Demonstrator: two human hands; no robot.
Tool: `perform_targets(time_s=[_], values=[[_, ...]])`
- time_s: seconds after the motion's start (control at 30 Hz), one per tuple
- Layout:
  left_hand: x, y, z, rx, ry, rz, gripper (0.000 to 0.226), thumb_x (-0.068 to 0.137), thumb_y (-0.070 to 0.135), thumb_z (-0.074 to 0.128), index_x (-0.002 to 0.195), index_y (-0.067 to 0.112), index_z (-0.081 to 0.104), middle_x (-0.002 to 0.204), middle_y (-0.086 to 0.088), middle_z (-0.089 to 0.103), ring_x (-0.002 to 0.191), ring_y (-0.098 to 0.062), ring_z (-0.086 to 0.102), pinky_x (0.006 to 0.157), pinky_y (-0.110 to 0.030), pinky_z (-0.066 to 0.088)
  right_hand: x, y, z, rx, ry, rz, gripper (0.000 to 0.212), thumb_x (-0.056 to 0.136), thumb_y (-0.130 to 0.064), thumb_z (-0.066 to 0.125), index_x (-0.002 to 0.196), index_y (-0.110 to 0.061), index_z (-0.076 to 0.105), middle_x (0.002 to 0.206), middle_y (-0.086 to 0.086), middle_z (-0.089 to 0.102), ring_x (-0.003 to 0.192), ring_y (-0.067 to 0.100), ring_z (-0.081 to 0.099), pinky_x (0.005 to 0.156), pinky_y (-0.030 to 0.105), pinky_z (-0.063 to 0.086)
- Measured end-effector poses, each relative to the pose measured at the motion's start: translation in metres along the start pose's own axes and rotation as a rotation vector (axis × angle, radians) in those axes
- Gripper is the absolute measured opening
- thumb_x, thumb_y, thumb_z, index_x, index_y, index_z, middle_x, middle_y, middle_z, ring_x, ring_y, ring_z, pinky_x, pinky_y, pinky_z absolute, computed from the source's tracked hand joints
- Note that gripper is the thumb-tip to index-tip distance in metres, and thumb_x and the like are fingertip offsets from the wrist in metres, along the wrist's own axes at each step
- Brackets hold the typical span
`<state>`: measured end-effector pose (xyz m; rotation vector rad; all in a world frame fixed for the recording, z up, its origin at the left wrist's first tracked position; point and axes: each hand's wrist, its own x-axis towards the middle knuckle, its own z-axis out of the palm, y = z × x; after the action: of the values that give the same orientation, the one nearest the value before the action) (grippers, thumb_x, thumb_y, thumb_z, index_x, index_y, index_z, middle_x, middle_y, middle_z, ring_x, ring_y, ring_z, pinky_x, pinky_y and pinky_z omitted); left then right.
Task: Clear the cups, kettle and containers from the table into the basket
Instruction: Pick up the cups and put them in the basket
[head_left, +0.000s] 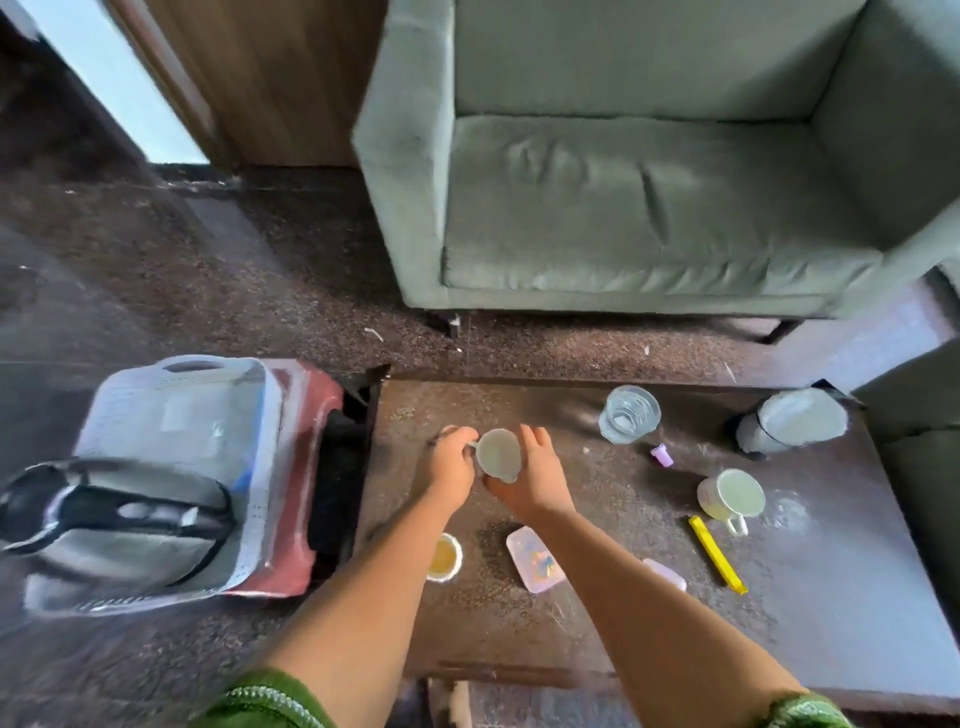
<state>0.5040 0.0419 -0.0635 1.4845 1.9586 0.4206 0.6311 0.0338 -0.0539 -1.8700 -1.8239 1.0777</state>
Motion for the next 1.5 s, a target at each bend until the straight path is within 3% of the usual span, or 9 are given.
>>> perform_targets(time_s=[0.2,0.6,0.73,0.87,0.97,1.03,1.23,1.37,1.5], values=[[-0.058,-0.019,-0.103,0.043,0.126,-0.044,0.024,0.094,0.011,0.047,0.111,0.016,0.064,0.115,-0.006,0.065,0.106,-0.026,0.059,0.088,-0.031,0.045,-0.035,-0.085,0.006,-0.029,-0.086,-0.135,0.078,0.066,-0.032,0.085,0.13,-0.01,0.046,0.128,0.005,0.049,0.116,0.023,0.052,0.097,0.031,0.041],[-0.083,-0.117,-0.287,0.082,0.159,-0.081,0.015,0.087,0.006,0.049,0.077,0.01,0.058,0.077,-0.009,0.054,0.074,-0.02,0.046,0.063,-0.028,0.032,-0.044,-0.263,0.082,-0.016,-0.205,-0.327,0.068,0.068,-0.03,0.082,0.127,-0.017,0.052,0.12,0.008,0.055,0.111,0.023,0.049,0.083,0.019,0.034],[-0.04,-0.156,-0.352,0.136,0.032,-0.032,0.017,0.091,0.01,0.049,0.095,0.009,0.065,0.097,-0.012,0.066,0.087,-0.026,0.057,0.076,-0.034,0.044,-0.017,-0.318,0.121,-0.007,-0.178,-0.269,0.071,0.067,-0.023,0.084,0.129,-0.016,0.051,0.121,0.012,0.054,0.116,0.028,0.048,0.087,0.023,0.036],[-0.002,-0.211,-0.401,0.152,-0.011,-0.028,0.019,0.092,0.017,0.055,0.107,0.011,0.066,0.103,-0.014,0.068,0.093,-0.031,0.061,0.077,-0.035,0.047,0.016,-0.369,0.167,-0.056,-0.187,-0.236,0.073,0.067,-0.035,0.081,0.131,-0.024,0.048,0.124,0.012,0.054,0.115,0.032,0.053,0.094,0.032,0.044],[0.022,-0.252,-0.414,0.099,0.003,-0.042,0.02,0.093,0.019,0.056,0.11,0.016,0.067,0.103,-0.013,0.069,0.095,-0.032,0.063,0.078,-0.037,0.049,0.039,-0.387,0.204,-0.07,-0.224,-0.19,0.071,0.075,-0.029,0.078,0.137,-0.02,0.043,0.127,0.012,0.051,0.116,0.032,0.052,0.08,0.023,0.032],[0.034,-0.275,-0.415,0.092,0.012,-0.049,0.022,0.092,0.021,0.057,0.112,0.02,0.066,0.106,-0.009,0.07,0.097,-0.029,0.064,0.078,-0.036,0.049,0.053,-0.393,0.226,-0.057,-0.24,-0.175,0.07,0.076,-0.027,0.078,0.136,-0.017,0.043,0.128,0.013,0.053,0.114,0.032,0.053,0.084,0.026,0.037],[0.064,-0.344,-0.394,0.468,0.131,0.001,0.02,0.092,0.023,0.049,0.104,0.026,0.065,0.096,-0.004,0.069,0.101,-0.027,0.057,0.08,-0.037,0.04,0.093,-0.396,0.286,-0.124,-0.331,-0.165,0.072,0.073,-0.025,0.08,0.135,-0.024,0.044,0.118,0.011,0.062,0.105,0.029,0.059,0.077,0.025,0.04],[0.082,-0.372,-0.374,0.596,0.177,0.023,0.024,0.091,0.017,0.049,0.102,0.026,0.068,0.102,0.004,0.065,0.106,-0.025,0.048,0.082,-0.039,0.034,0.117,-0.392,0.319,-0.191,-0.385,-0.157,0.073,0.074,-0.017,0.077,0.136,-0.023,0.041,0.123,0.01,0.059,0.106,0.03,0.058,0.083,0.029,0.044],[0.092,-0.39,-0.367,0.626,0.206,0.087,0.02,0.082,0.006,0.059,0.084,0.021,0.072,0.087,0.006,0.063,0.094,-0.024,0.05,0.079,-0.037,0.034,0.133,-0.384,0.34,-0.249,-0.405,-0.173,0.077,0.074,-0.014,0.075,0.141,-0.025,0.039,0.13,0.009,0.053,0.11,0.029,0.057,0.088,0.033,0.047]])
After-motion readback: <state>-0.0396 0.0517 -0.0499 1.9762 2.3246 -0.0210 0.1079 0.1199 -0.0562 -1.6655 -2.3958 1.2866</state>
